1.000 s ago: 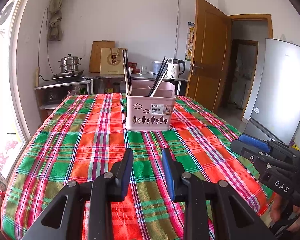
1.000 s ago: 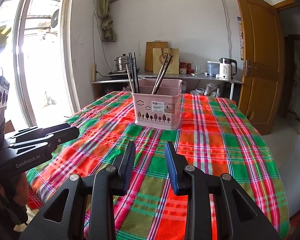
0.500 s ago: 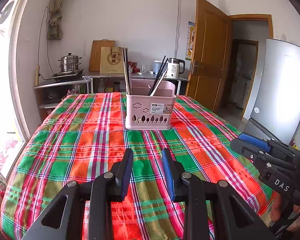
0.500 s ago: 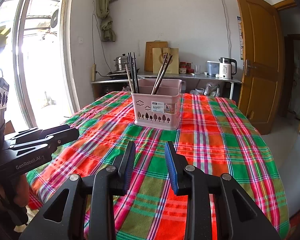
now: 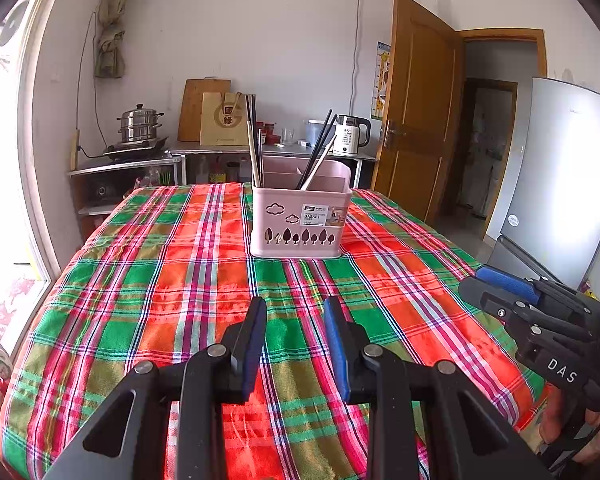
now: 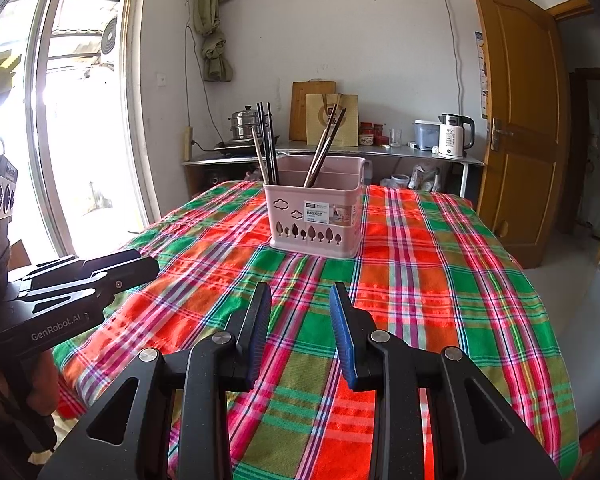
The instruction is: Organize utensils
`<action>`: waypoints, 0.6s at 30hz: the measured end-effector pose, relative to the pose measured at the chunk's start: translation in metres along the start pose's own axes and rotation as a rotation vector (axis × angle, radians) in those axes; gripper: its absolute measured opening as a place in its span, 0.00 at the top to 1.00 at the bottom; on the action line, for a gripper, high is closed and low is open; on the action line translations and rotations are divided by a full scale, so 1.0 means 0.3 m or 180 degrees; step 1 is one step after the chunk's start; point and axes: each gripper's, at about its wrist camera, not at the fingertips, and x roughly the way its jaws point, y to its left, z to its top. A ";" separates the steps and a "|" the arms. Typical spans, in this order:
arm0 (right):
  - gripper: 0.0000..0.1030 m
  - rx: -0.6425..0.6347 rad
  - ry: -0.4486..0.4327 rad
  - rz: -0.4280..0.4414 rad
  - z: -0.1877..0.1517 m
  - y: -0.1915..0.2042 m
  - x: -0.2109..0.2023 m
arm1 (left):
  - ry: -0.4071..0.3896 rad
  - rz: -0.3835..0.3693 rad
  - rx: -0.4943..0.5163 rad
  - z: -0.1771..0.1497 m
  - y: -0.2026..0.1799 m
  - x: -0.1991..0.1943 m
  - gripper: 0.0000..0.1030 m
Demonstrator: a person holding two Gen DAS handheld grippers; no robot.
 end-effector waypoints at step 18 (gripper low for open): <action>0.70 -0.0002 -0.0002 0.0002 -0.005 -0.002 -0.003 | 0.0011 -0.0010 0.0019 -0.008 -0.013 -0.003 0.72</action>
